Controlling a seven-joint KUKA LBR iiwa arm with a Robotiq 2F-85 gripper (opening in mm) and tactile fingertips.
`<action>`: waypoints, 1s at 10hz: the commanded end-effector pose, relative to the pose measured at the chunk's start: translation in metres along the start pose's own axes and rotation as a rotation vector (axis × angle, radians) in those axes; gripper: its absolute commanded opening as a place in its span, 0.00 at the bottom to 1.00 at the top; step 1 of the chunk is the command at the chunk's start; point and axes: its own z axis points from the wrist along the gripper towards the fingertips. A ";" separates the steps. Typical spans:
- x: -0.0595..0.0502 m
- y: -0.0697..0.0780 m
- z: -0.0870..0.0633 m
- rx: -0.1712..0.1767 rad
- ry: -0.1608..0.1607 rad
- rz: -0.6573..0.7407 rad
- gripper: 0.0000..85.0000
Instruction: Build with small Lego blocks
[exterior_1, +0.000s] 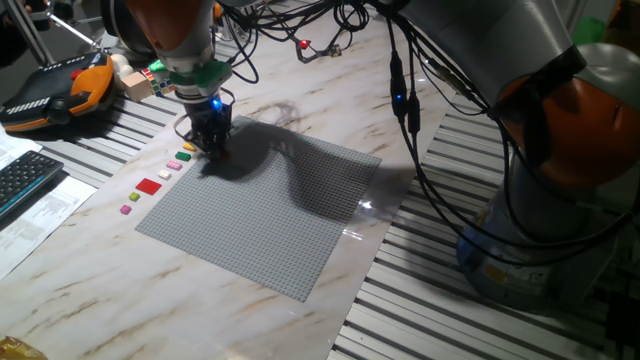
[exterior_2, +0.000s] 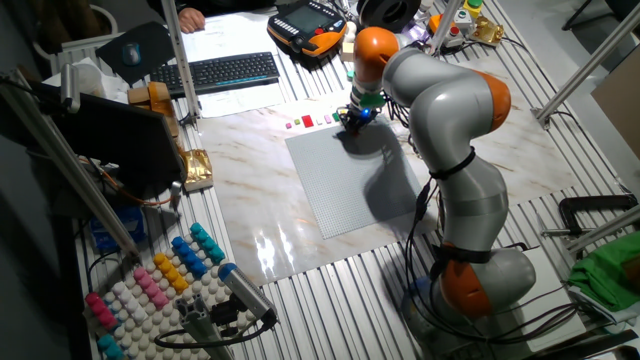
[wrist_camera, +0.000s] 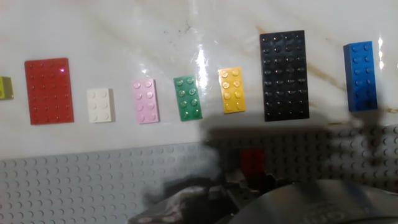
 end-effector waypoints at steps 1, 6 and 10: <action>0.001 0.001 0.001 0.008 0.001 0.009 0.14; 0.003 0.003 -0.004 0.040 -0.001 0.015 0.55; 0.004 0.003 -0.007 0.046 0.008 0.009 0.51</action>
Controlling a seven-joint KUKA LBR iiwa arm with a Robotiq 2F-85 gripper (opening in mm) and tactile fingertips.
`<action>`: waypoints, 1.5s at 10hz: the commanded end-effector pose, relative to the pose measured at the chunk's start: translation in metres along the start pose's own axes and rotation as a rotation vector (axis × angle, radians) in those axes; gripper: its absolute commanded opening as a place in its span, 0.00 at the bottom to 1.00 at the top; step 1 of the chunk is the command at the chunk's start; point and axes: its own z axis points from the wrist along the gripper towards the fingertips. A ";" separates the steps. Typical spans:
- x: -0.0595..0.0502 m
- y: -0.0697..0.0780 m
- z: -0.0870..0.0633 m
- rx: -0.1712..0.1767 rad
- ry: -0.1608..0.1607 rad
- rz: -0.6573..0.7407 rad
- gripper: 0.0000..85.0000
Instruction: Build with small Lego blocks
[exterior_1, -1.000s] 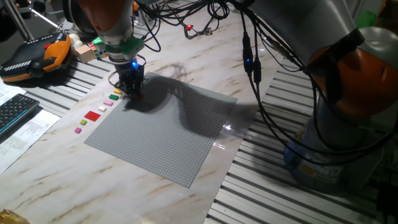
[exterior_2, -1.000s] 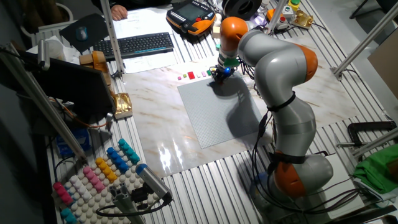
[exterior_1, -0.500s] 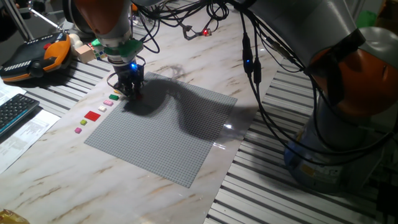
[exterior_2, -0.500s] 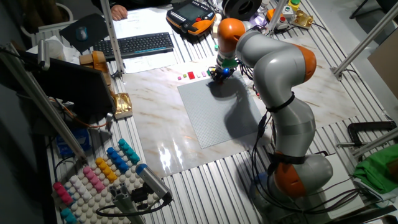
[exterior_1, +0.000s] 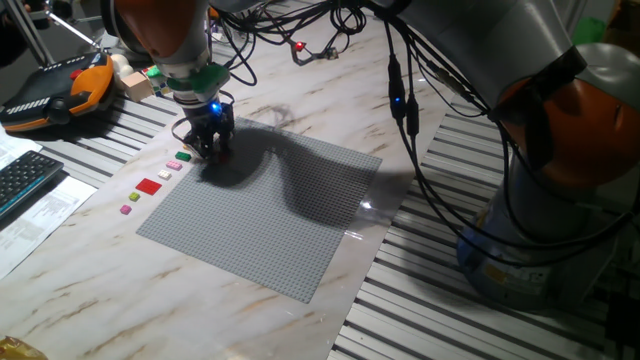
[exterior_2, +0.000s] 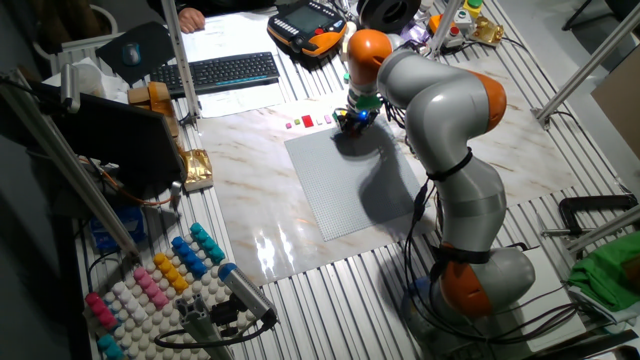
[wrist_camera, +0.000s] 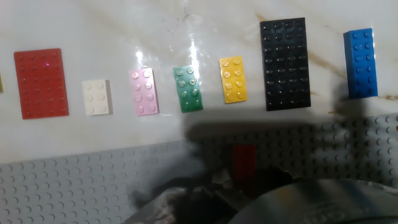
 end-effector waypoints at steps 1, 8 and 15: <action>-0.003 0.000 -0.004 -0.002 -0.007 -0.002 0.50; -0.003 -0.003 -0.010 -0.007 0.012 -0.015 0.46; -0.003 -0.001 -0.010 -0.028 0.018 -0.031 0.08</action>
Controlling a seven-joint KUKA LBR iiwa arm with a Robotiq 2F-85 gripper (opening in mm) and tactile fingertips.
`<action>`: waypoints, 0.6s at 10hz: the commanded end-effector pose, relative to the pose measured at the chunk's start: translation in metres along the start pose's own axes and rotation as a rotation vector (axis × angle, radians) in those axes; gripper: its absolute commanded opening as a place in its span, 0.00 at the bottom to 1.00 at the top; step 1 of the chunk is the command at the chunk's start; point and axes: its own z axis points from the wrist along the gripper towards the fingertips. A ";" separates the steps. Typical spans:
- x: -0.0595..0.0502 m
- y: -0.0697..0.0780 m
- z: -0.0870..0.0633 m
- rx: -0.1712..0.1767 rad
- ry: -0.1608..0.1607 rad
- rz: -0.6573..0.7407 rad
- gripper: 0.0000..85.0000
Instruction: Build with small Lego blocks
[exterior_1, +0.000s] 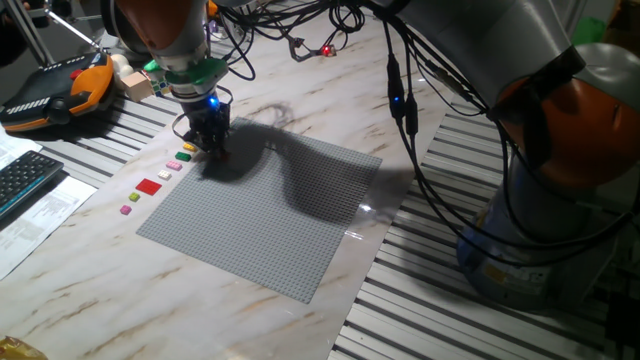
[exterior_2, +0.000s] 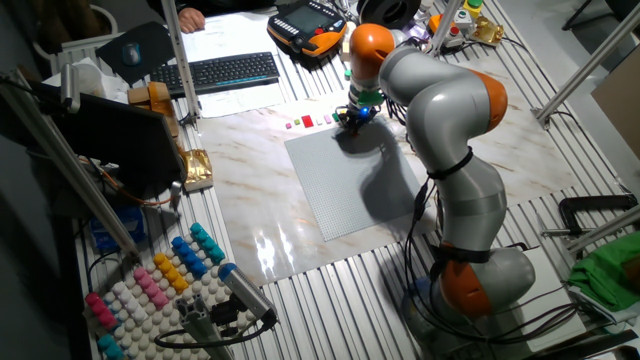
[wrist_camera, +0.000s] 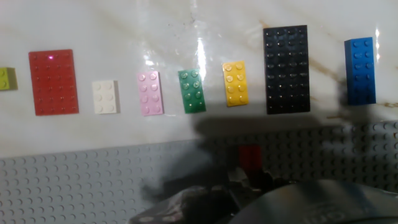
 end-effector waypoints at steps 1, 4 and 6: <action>0.000 0.000 0.001 -0.004 0.002 -0.002 0.03; 0.003 0.001 0.002 -0.006 0.004 -0.008 0.01; 0.003 0.001 0.003 -0.004 0.001 -0.010 0.01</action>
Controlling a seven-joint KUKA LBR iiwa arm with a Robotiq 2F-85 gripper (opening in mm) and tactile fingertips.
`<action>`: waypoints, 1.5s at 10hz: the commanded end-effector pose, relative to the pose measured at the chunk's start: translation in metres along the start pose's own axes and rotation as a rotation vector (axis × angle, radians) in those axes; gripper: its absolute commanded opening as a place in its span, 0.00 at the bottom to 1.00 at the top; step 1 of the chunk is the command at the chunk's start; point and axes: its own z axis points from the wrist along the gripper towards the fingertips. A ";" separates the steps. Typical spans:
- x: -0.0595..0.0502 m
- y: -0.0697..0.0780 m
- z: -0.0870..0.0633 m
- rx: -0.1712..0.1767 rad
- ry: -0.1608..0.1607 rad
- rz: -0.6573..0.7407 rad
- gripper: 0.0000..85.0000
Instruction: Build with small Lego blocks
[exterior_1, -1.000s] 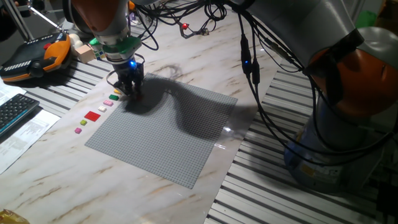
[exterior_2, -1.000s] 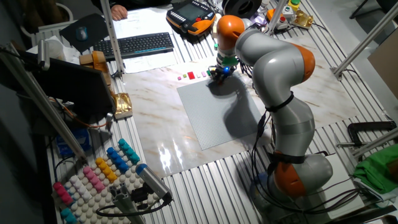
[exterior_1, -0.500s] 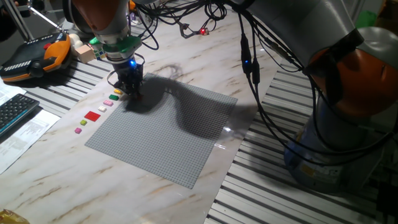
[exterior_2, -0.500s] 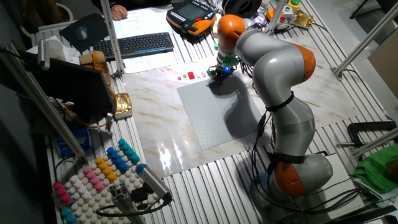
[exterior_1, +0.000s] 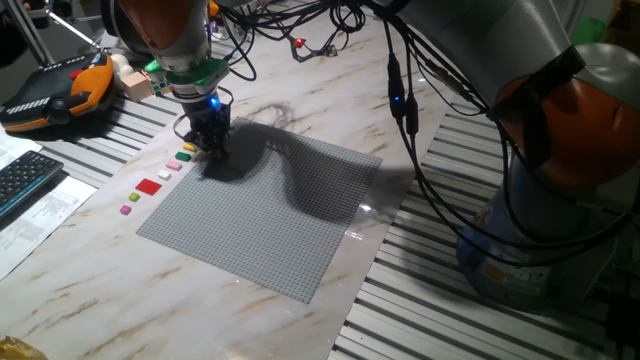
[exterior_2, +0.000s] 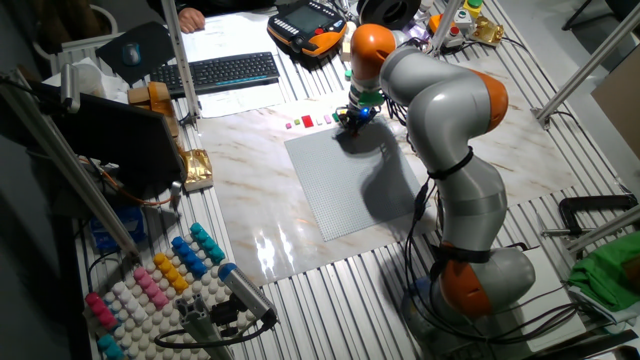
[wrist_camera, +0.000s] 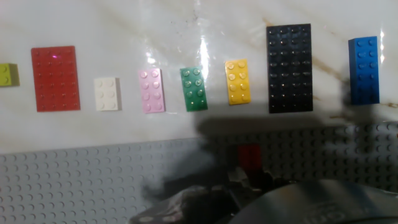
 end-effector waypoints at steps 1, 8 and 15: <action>0.000 0.000 0.001 0.001 0.000 -0.002 0.01; -0.001 0.000 0.001 0.007 0.009 0.016 0.15; 0.008 -0.004 -0.019 0.014 0.010 0.042 0.49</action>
